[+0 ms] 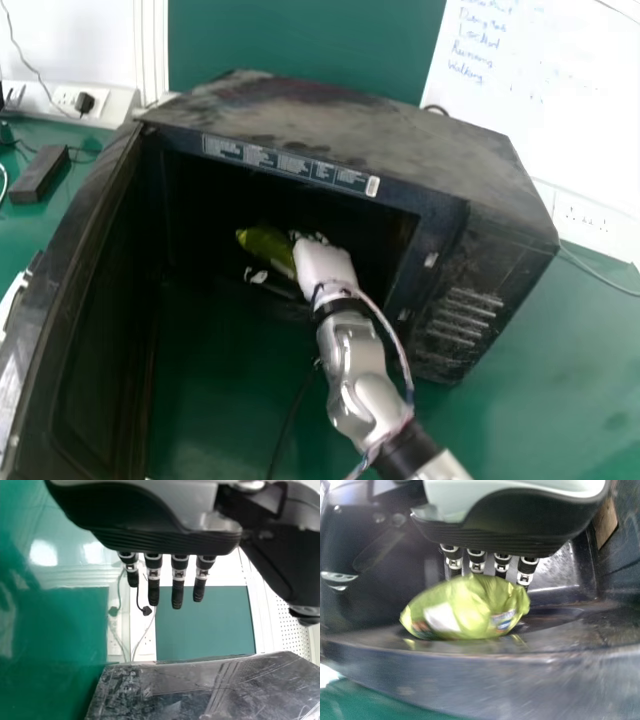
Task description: Put biscuit inside oven
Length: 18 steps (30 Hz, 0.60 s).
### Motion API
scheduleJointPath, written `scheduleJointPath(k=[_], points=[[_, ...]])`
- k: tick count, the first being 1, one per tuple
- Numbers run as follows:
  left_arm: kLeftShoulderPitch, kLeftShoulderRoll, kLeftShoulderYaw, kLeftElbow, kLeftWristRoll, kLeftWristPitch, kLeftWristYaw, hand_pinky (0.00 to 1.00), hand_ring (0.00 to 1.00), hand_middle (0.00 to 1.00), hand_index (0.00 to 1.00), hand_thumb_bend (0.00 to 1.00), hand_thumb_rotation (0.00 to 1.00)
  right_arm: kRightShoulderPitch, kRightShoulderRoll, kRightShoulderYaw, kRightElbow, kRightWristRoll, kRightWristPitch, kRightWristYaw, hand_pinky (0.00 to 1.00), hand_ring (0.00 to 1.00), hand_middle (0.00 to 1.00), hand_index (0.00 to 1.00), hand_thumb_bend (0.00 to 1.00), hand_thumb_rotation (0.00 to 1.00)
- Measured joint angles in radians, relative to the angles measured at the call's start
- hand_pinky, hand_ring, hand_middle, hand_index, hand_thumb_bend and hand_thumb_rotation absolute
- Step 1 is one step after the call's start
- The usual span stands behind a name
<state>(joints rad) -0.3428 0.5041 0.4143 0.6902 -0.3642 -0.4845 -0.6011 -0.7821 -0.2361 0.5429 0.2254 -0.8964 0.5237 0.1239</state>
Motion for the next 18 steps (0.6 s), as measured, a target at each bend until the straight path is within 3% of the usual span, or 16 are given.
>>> scheduleJointPath(k=[10,18], points=[[0.000,0.000,0.000,0.001,0.001,-0.002,0.007,0.89,0.89,0.91,0.94,0.71,0.87,0.186,-0.011,-0.001,-0.296,-0.104,0.034,0.062,0.86,0.95,0.97,0.96,1.00,0.87],[-0.001,-0.001,0.000,0.001,0.000,0.003,0.009,0.89,0.89,0.91,0.95,0.70,0.87,0.314,-0.026,-0.014,-0.440,-0.187,0.033,0.088,0.87,0.96,0.99,0.99,1.00,0.90]])
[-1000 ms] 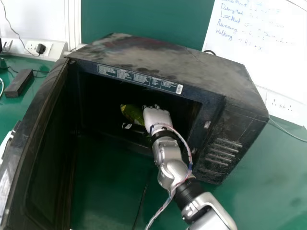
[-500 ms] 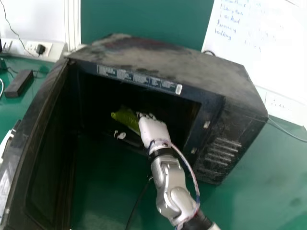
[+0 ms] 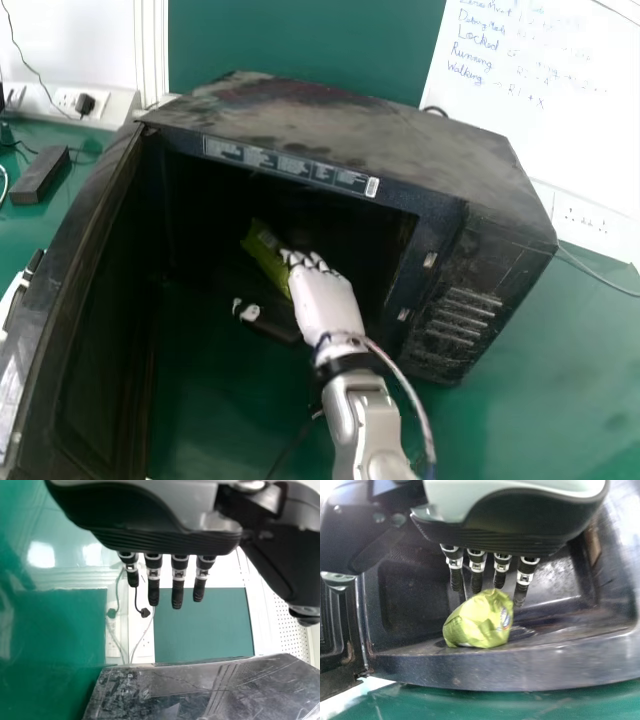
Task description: Put biscuit inside oven
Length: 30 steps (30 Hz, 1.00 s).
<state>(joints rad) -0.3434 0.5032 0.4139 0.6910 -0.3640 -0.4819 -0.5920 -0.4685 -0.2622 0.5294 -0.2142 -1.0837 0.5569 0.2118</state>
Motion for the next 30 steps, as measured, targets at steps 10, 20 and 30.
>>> scheduleJointPath(k=[10,20,30], points=[[0.000,0.000,0.000,0.001,0.000,0.000,0.000,0.89,0.89,0.91,0.95,0.70,0.87,0.079,-0.009,-0.047,-0.066,-0.050,-0.022,0.024,0.90,0.99,1.00,1.00,1.00,0.89],[0.000,0.000,0.000,0.001,0.000,0.002,0.000,0.89,0.89,0.91,0.94,0.69,0.87,0.083,-0.016,-0.086,-0.047,-0.076,-0.053,0.034,0.90,0.99,1.00,1.00,1.00,0.90],[0.002,0.000,0.000,0.000,0.000,0.002,-0.001,0.89,0.89,0.91,0.95,0.69,0.87,0.177,-0.013,-0.127,-0.180,-0.109,-0.061,0.058,0.89,1.00,1.00,1.00,1.00,0.91]])
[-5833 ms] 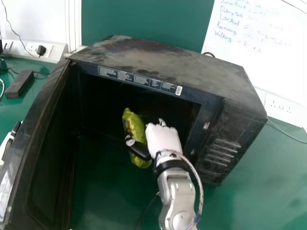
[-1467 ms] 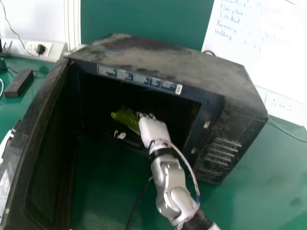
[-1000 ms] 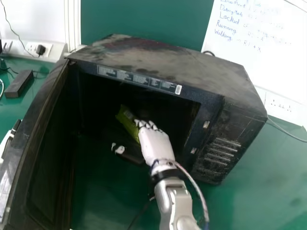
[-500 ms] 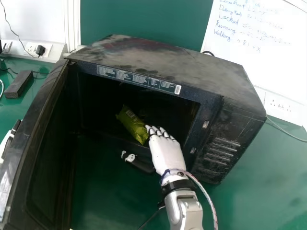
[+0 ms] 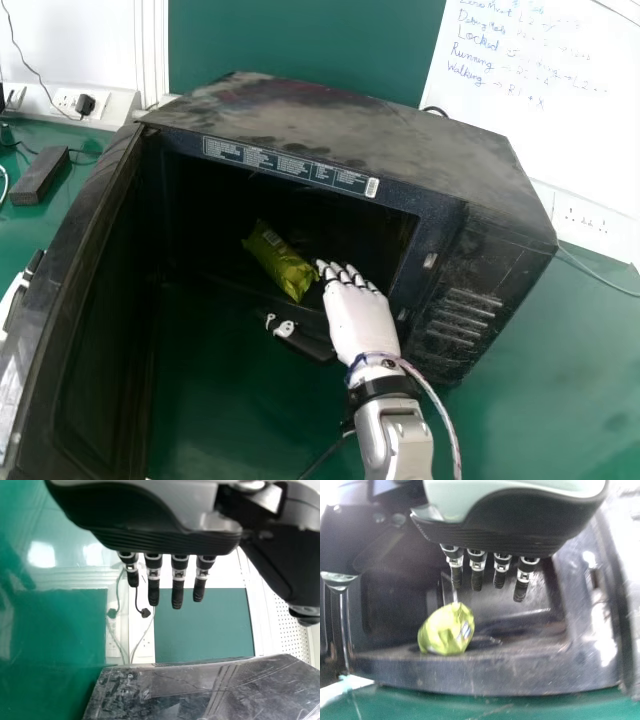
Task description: Put biscuit inside oven
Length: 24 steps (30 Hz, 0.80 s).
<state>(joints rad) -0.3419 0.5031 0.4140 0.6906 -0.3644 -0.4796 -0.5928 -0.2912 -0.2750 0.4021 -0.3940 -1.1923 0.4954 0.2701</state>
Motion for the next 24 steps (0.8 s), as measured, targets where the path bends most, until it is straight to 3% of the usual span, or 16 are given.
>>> scheduleJointPath(k=[6,11,17,21,24], points=[[0.001,-0.001,0.000,-0.002,0.000,0.000,0.001,0.89,0.89,0.91,0.94,0.72,0.87,0.134,0.013,-0.032,-0.143,0.001,-0.028,-0.007,0.91,1.00,1.00,1.00,1.00,0.88],[0.001,-0.002,0.000,-0.013,-0.001,0.016,0.004,0.89,0.89,0.91,0.94,0.71,0.87,0.251,0.040,-0.071,-0.252,0.094,-0.078,-0.009,0.93,1.00,1.00,1.00,0.99,0.85],[0.001,-0.003,0.000,-0.016,-0.004,0.023,-0.006,0.90,0.89,0.91,0.94,0.69,0.86,0.384,0.026,-0.161,-0.357,0.277,-0.189,-0.005,0.88,0.99,1.00,1.00,1.00,0.88],[0.000,-0.004,0.000,-0.015,-0.008,0.024,-0.015,0.90,0.89,0.91,0.94,0.69,0.86,0.447,0.009,-0.263,-0.430,0.466,-0.205,0.069,0.90,0.99,1.00,1.00,0.99,0.82],[0.000,-0.004,0.000,-0.015,-0.009,0.024,-0.019,0.89,0.89,0.91,0.94,0.69,0.86,0.481,-0.011,-0.348,-0.463,0.600,-0.209,0.120,0.89,0.96,1.00,1.00,1.00,0.84]])
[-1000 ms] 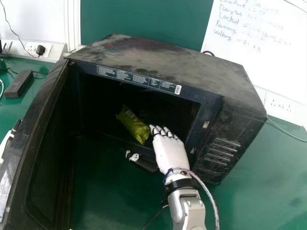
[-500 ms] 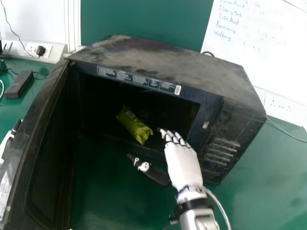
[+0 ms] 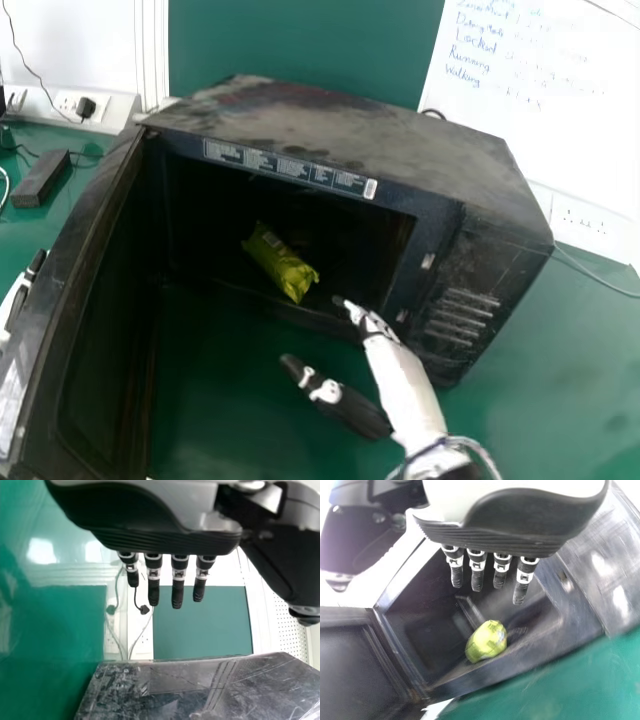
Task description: Put biscuit inside oven
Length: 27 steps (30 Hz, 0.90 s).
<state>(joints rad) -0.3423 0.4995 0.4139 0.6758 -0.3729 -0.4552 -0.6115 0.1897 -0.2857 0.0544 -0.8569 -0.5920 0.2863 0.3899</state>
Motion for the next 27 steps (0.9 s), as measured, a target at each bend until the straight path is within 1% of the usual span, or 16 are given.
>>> scheduleJointPath(k=[2,3,4,6,7,8,11,12,14,15,17,19,22,23,25,27], points=[[0.000,0.000,0.000,0.000,0.000,0.000,-0.001,0.89,0.89,0.90,0.94,0.70,0.86,0.019,-0.026,-0.064,-0.021,0.072,0.007,0.043,0.84,0.93,0.98,0.99,1.00,0.86],[0.001,0.000,0.000,-0.001,0.000,0.000,-0.001,0.89,0.89,0.90,0.94,0.70,0.86,0.024,-0.039,-0.100,-0.033,0.120,0.017,0.072,0.83,0.93,0.98,0.99,0.99,0.85],[0.001,0.000,0.000,-0.001,0.000,0.000,-0.002,0.89,0.89,0.90,0.94,0.70,0.86,0.024,-0.051,-0.137,-0.039,0.179,0.031,0.103,0.82,0.93,0.98,0.99,0.99,0.83],[0.001,0.000,0.000,-0.005,-0.001,0.000,-0.004,0.88,0.88,0.90,0.93,0.70,0.86,0.026,-0.076,-0.222,-0.050,0.313,0.076,0.175,0.75,0.91,0.97,0.96,0.98,0.80],[0.002,0.000,0.000,-0.008,-0.001,0.000,-0.005,0.88,0.88,0.90,0.93,0.69,0.87,0.026,-0.090,-0.273,-0.050,0.386,0.092,0.210,0.73,0.89,0.95,0.94,0.97,0.80],[0.006,-0.001,0.000,-0.015,-0.001,-0.001,-0.005,0.87,0.88,0.90,0.92,0.69,0.87,0.026,-0.112,-0.335,-0.038,0.472,0.096,0.250,0.75,0.87,0.93,0.92,0.95,0.81],[0.019,-0.005,0.000,-0.046,-0.001,-0.029,-0.015,0.86,0.88,0.90,0.93,0.67,0.85,0.027,-0.186,-0.492,0.045,0.673,0.064,0.358,0.75,0.84,0.88,0.88,0.93,0.85],[0.022,-0.008,0.000,-0.050,-0.001,-0.043,-0.020,0.86,0.88,0.90,0.93,0.67,0.83,0.030,-0.210,-0.531,0.072,0.715,0.050,0.383,0.75,0.83,0.87,0.87,0.91,0.87],[0.035,-0.014,0.000,-0.060,-0.003,-0.075,-0.037,0.85,0.88,0.91,0.95,0.64,0.82,0.038,-0.249,-0.603,0.145,0.811,0.007,0.443,0.74,0.83,0.85,0.86,0.83,0.88],[0.043,-0.018,0.000,-0.064,-0.003,-0.093,-0.048,0.85,0.88,0.92,0.95,0.64,0.82,0.045,-0.263,-0.633,0.181,0.856,-0.016,0.470,0.74,0.82,0.84,0.85,0.81,0.89],[0.057,-0.023,0.000,-0.073,-0.003,-0.126,-0.065,0.84,0.88,0.92,0.95,0.62,0.81,0.062,-0.282,-0.679,0.242,0.919,-0.051,0.509,0.71,0.80,0.82,0.82,0.81,0.91],[0.069,-0.025,-0.001,-0.083,-0.002,-0.159,-0.078,0.84,0.88,0.91,0.94,0.60,0.81,0.079,-0.304,-0.714,0.292,0.949,-0.071,0.528,0.69,0.78,0.80,0.80,0.82,0.92],[0.081,-0.026,-0.002,-0.087,-0.003,-0.216,-0.109,0.81,0.86,0.90,0.94,0.56,0.82,0.113,-0.326,-0.761,0.332,0.976,-0.086,0.533,0.70,0.77,0.80,0.80,0.85,0.95],[0.081,-0.026,-0.003,-0.084,-0.002,-0.237,-0.120,0.79,0.85,0.89,0.93,0.54,0.81,0.119,-0.332,-0.769,0.339,0.981,-0.086,0.533,0.70,0.78,0.80,0.80,0.86,0.97],[0.078,-0.026,-0.003,-0.067,-0.002,-0.306,-0.149,0.77,0.83,0.88,0.93,0.54,0.79,0.139,-0.347,-0.787,0.364,0.994,-0.097,0.536,0.71,0.78,0.81,0.80,0.87,0.99],[0.077,-0.026,-0.004,-0.036,-0.002,-0.357,-0.166,0.75,0.80,0.86,0.92,0.57,0.79,0.151,-0.354,-0.802,0.388,0.997,-0.112,0.536,0.71,0.78,0.81,0.80,0.85,0.98]])
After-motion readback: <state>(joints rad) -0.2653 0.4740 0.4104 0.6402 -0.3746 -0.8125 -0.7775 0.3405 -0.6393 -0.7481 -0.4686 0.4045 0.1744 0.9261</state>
